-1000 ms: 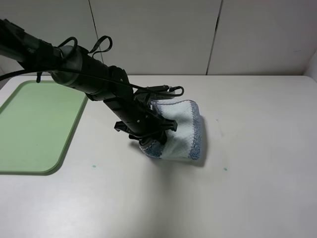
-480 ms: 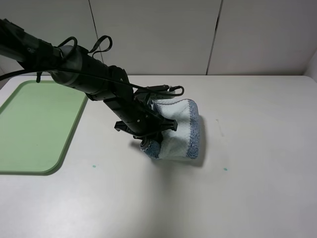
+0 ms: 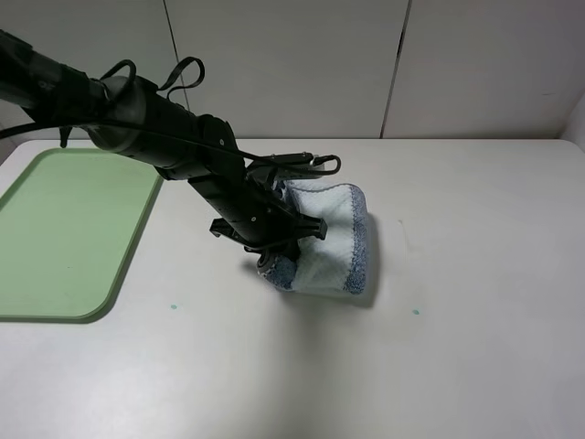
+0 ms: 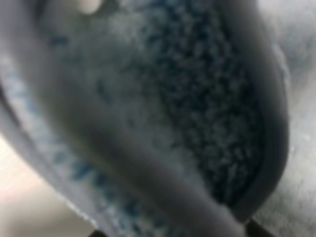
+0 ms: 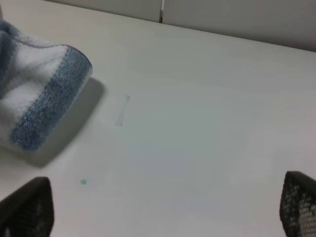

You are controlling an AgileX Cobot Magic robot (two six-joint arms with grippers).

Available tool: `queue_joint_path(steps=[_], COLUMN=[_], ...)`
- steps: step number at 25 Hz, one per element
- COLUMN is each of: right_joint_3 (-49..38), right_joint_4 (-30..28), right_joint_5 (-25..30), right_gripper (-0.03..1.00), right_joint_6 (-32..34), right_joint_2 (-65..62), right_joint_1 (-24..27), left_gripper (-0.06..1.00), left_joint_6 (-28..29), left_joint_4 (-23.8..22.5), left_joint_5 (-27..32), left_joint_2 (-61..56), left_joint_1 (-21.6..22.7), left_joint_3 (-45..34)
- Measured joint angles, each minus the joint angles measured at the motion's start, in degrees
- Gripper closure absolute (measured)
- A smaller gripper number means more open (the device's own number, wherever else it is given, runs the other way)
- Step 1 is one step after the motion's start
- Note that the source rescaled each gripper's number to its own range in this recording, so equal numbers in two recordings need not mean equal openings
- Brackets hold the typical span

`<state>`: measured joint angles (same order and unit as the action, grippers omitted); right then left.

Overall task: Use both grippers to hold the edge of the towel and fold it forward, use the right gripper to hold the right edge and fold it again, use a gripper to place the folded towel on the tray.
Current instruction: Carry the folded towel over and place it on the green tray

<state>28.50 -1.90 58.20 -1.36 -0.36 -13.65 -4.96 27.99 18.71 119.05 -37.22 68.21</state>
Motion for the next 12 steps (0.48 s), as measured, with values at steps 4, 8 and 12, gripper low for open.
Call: queue_joint_path(steps=[4, 8, 12], right_joint_3=[0.0, 0.0, 0.0], right_joint_4=[0.0, 0.0, 0.0], right_joint_5=[0.0, 0.0, 0.0], right_gripper=[-0.03, -0.03, -0.03], right_joint_6=[0.0, 0.0, 0.0], right_joint_2=[0.0, 0.0, 0.0], right_joint_1=[0.0, 0.0, 0.0], left_gripper=[0.76, 0.76, 0.76], left_joint_6=[0.0, 0.0, 0.1], left_joint_4=[-1.6, -3.6, -6.4], left_joint_5=[1.8, 3.4, 5.0], left_joint_2=[-1.5, -2.8, -4.6], left_joint_1=[1.9, 4.3, 7.1], left_joint_3=[-0.1, -0.1, -0.1])
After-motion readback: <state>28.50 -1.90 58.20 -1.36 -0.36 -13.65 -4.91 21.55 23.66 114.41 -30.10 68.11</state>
